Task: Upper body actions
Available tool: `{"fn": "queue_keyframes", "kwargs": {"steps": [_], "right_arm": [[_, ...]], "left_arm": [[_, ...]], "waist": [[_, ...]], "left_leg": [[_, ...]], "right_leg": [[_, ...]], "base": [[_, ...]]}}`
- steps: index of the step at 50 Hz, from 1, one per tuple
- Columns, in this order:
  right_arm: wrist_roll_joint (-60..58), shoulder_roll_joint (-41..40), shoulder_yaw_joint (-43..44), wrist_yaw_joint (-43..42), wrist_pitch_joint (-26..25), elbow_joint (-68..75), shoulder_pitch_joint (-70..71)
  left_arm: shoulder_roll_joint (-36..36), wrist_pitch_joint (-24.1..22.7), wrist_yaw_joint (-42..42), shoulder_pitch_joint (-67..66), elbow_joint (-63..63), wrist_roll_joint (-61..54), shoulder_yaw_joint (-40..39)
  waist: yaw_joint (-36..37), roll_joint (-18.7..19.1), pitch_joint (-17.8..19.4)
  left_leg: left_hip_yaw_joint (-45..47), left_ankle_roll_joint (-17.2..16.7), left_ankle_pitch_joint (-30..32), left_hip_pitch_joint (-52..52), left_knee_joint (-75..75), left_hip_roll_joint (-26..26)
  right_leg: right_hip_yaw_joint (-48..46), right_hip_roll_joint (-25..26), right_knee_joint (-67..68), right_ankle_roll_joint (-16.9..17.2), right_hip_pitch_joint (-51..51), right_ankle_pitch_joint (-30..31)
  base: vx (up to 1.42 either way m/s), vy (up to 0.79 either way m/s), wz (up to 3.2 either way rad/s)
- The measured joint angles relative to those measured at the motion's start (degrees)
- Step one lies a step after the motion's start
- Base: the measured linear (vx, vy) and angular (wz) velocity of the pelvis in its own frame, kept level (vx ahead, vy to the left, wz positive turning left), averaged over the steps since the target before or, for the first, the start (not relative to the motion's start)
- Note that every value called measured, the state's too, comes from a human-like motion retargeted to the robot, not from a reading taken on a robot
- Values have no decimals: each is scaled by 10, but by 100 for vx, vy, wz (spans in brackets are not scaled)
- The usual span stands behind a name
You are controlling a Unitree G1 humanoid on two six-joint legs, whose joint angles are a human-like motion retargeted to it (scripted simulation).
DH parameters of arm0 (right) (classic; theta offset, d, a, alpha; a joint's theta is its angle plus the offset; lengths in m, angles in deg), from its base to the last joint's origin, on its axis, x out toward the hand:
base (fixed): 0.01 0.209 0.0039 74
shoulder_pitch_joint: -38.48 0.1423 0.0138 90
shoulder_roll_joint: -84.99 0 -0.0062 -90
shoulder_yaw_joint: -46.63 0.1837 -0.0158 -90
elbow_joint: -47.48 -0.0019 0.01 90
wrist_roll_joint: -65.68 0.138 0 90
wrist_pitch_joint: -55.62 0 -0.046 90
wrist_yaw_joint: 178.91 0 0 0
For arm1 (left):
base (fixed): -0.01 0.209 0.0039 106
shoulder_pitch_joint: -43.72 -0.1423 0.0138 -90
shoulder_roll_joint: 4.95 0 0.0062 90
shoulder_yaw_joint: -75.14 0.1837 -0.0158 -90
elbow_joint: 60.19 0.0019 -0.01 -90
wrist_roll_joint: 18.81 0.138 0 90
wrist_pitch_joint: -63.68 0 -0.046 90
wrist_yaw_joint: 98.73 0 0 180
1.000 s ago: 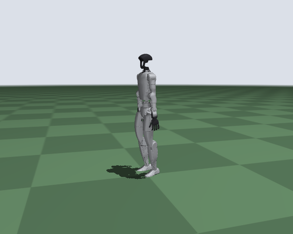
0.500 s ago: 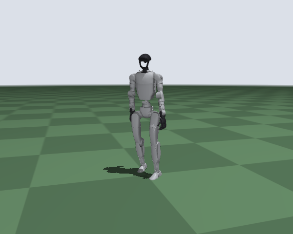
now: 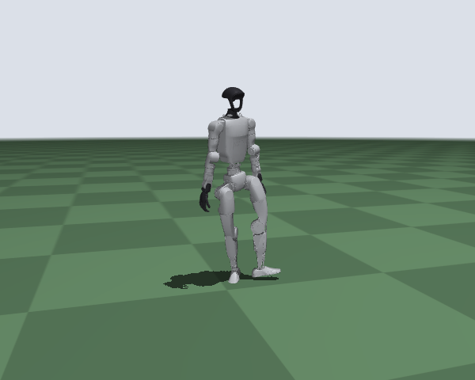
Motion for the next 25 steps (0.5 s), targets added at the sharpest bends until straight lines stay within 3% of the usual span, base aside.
{"fn": "queue_keyframes", "kwargs": {"steps": [6, 8, 10, 18, 21, 25], "right_arm": [[-25, -21, -6, 1, -3, -4, -7], [-29, -26, -8, 1, 0, -13, -7], [-30, -30, -10, 3, 5, -24, -3], [-22, -24, -28, 3, 12, -46, 21], [-28, -22, -36, 9, 21, -61, 20], [-37, -21, -48, 4, 17, -65, 25]], "left_arm": [[-8, -3, -13, -25, -2, -9, -38], [-12, -5, -17, -34, 2, -18, -49], [-17, -5, -24, -42, 10, -28, -60], [-33, -6, -42, -69, 28, -30, -78], [-30, -3, -46, -73, 28, -17, -71], [-23, 1, -36, -68, 23, -12, -64]], "waist": [[-4, -20, -44], [-11, -18, -56], [-3, 0, -63], [32, 23, -39], [25, 41, -26], [16, 92, 11]], "left_leg": [[98, 12, 56, 70, 14, 1], [78, 13, 72, 74, 12, -7], [22, -45, 80, 77, -12, -16], [-80, -12, 44, 71, -71, -60], [-107, -7, 29, 73, -66, -52], [-147, -11, 15, 88, -45, 4]], "right_leg": [[-92, -17, 9, 42, -2, -5], [-118, -14, 11, 54, -1, -3], [-140, 8, 17, 63, 2, -1], [-163, 7, 48, 74, 37, 36], [-178, 5, 78, 60, 56, 75], [-97, -23, 208, -13, 66, 133]], "base": [[12, 14, 216], [16, 17, 180], [17, 17, 141], [21, 21, 73], [24, 15, 129], [22, 10, 119]]}}
